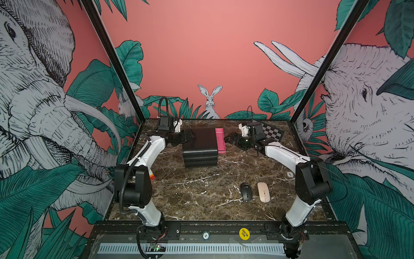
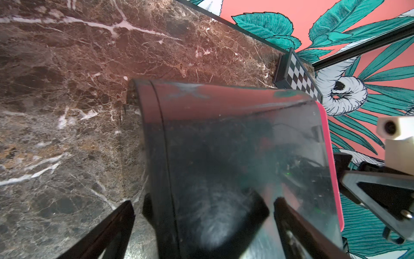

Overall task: Take the mice out of the drawer
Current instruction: Close the drawer of the storage box.

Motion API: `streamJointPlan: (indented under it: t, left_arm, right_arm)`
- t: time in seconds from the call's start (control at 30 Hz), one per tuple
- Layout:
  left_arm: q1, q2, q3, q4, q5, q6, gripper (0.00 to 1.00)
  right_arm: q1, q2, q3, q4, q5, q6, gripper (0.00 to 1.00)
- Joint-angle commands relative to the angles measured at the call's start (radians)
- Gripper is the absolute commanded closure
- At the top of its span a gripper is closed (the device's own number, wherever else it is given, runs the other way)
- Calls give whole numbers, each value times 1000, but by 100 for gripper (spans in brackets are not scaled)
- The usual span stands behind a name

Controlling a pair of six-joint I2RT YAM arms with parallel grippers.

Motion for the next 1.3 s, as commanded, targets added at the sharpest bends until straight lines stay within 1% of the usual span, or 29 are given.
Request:
streamJointPlan:
  t: [0.0, 0.2, 0.33, 0.5, 0.63, 0.77, 0.83, 0.97, 1.13, 1.17, 1.27]
  left_arm:
    - [-3, 12, 15, 20, 34, 13, 1]
    - [-3, 36, 44, 14, 48, 20, 1]
    - [-3, 37, 47, 7, 46, 27, 1]
    - [-3, 40, 47, -5, 42, 37, 1]
    - [-3, 41, 53, -11, 34, 43, 1]
    - [-3, 45, 56, -13, 36, 44, 1]
    - [-3, 46, 57, -14, 40, 42, 1]
    - [-4, 51, 58, -9, 48, 36, 1]
    - [-5, 57, 65, -7, 58, 33, 2]
    - [-4, 57, 67, -7, 60, 34, 2]
    - [-8, 59, 68, -4, 68, 37, 2]
  right_arm:
    - [59, 47, 27, 29, -12, 10, 2]
    - [89, 57, 21, 48, 9, 29, 2]
    - [79, -19, 1, 47, 46, 18, 2]
    - [48, -140, 32, -127, 146, -78, 1]
    - [-2, -150, 32, -335, 262, -119, 1]
    - [-33, -149, 22, -441, 331, -157, 1]
    - [-32, -149, 8, -439, 316, -167, 1]
    - [-3, -125, -20, -347, 254, -156, 1]
    - [41, -43, 32, -299, 223, -155, 1]
    - [49, -26, 68, -289, 216, -156, 2]
    - [79, 14, 105, -247, 177, -146, 1]
